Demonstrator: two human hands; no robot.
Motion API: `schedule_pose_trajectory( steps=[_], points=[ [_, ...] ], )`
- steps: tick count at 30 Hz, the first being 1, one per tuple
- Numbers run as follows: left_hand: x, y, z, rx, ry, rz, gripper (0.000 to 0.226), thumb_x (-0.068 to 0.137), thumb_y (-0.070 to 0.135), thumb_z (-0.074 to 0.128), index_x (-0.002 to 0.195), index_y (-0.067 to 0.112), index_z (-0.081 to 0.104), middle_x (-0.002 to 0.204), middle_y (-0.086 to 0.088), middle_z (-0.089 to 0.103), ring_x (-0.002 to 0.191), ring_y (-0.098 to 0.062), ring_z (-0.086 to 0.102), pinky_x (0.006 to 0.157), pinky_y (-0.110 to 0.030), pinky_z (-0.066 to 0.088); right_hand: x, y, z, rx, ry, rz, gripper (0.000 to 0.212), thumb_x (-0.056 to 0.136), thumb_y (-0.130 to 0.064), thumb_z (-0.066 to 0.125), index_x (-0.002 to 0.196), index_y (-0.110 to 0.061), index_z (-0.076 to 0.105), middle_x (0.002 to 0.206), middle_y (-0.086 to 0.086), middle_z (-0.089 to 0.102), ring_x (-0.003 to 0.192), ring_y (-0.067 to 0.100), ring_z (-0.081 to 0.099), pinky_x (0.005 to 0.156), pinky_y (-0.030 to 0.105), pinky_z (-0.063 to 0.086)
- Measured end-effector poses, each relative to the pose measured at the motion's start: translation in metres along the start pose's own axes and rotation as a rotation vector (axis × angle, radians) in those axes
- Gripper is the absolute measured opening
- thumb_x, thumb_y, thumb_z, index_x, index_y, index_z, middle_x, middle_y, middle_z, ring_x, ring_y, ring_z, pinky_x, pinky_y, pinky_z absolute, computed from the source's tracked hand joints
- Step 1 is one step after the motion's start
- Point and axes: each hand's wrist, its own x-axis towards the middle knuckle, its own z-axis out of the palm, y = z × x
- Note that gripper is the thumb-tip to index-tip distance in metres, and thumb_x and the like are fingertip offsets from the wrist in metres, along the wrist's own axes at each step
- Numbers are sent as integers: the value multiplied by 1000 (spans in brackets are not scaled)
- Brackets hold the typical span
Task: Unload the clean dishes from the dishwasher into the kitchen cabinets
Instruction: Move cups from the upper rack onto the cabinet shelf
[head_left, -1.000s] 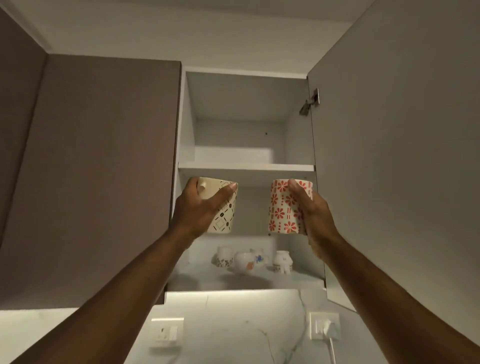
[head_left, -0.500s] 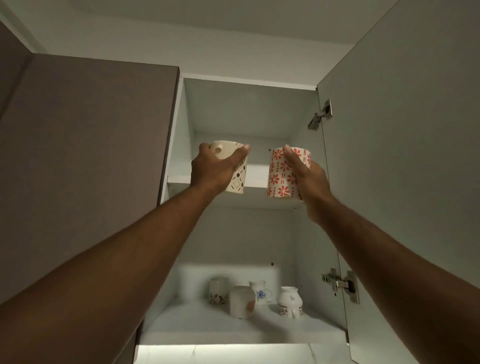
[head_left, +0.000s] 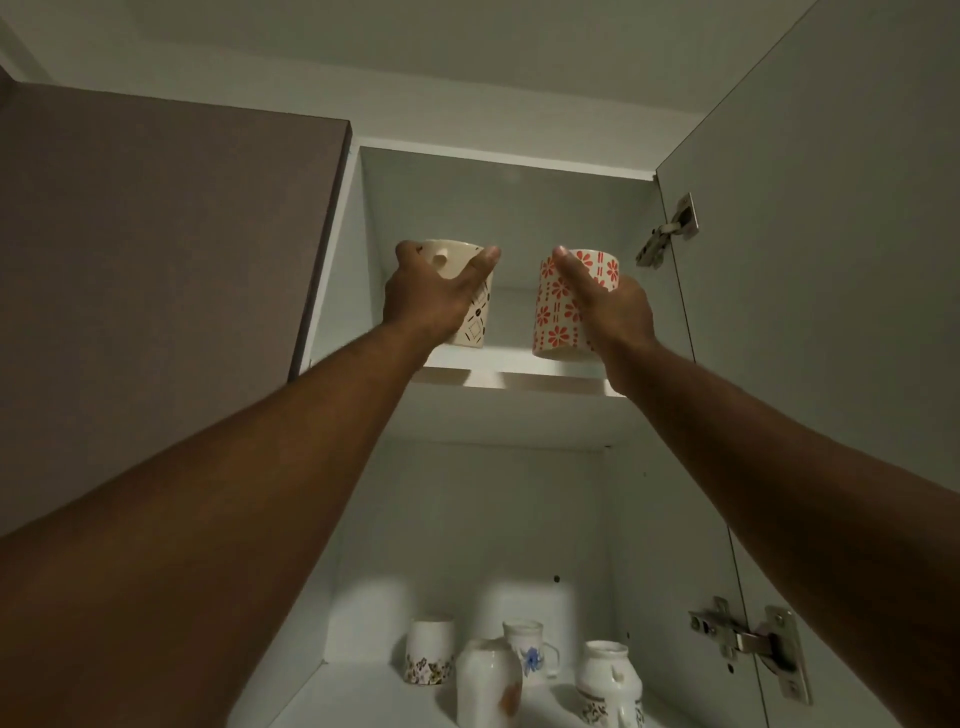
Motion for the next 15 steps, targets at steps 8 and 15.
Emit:
schedule_pose_trajectory(
  steps=[8,15],
  points=[
    [21,-16,16,79,-28,-93,93,73,74,64,137,14,35,132,-5,53,112,-28,58,91,-44,54,13,8,14,-118,-37,67,66,74,-68,68,113,-15,61,103,2,69,80,16,67,59,24,50],
    [23,-29,25,210,-26,-120,93,78,74,58,139,9,34,139,-10,50,121,-30,54,93,-37,46,21,17,22,-174,-83,129,59,79,-67,65,107,-16,56,96,2,65,69,13,63,54,21,46]
  ],
)
